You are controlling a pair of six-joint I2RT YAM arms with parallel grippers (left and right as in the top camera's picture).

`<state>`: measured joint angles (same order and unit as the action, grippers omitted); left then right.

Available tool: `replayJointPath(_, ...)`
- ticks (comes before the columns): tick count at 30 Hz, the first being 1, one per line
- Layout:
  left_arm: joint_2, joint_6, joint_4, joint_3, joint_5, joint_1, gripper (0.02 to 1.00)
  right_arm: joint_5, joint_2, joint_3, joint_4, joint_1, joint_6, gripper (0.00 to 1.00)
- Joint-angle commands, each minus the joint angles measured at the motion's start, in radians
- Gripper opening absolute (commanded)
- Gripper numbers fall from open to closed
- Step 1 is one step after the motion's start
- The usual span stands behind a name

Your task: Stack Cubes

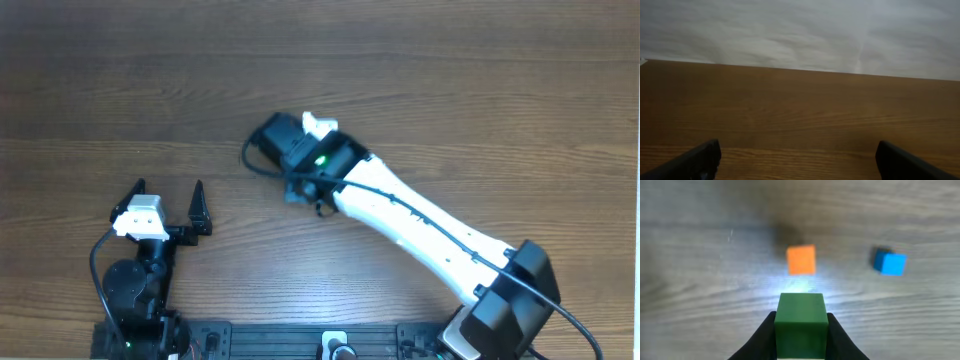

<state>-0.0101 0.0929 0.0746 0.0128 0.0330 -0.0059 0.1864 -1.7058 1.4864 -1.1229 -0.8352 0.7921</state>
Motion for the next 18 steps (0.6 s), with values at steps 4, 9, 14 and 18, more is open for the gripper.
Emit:
replayJointPath(4, 0.005, -0.018, 0.0, -0.007, -0.008, 0.003, 1.0, 0.001, -0.101, 0.113, -0.053, 0.07, -0.119, 0.012)
replayJointPath(9, 0.005, -0.018, 0.0, -0.007, -0.008, 0.003, 1.0, -0.035, -0.167, 0.129, -0.05, 0.07, -0.121, 0.009)
replayJointPath(14, 0.005, -0.018, 0.0, -0.007, -0.008, 0.003, 1.0, -0.063, -0.196, 0.128, -0.048, 0.073, -0.116, 0.009)
replayJointPath(18, 0.005, -0.018, 0.0, -0.007, -0.008, 0.003, 1.0, -0.07, -0.205, 0.127, -0.048, 0.076, -0.112, 0.012)
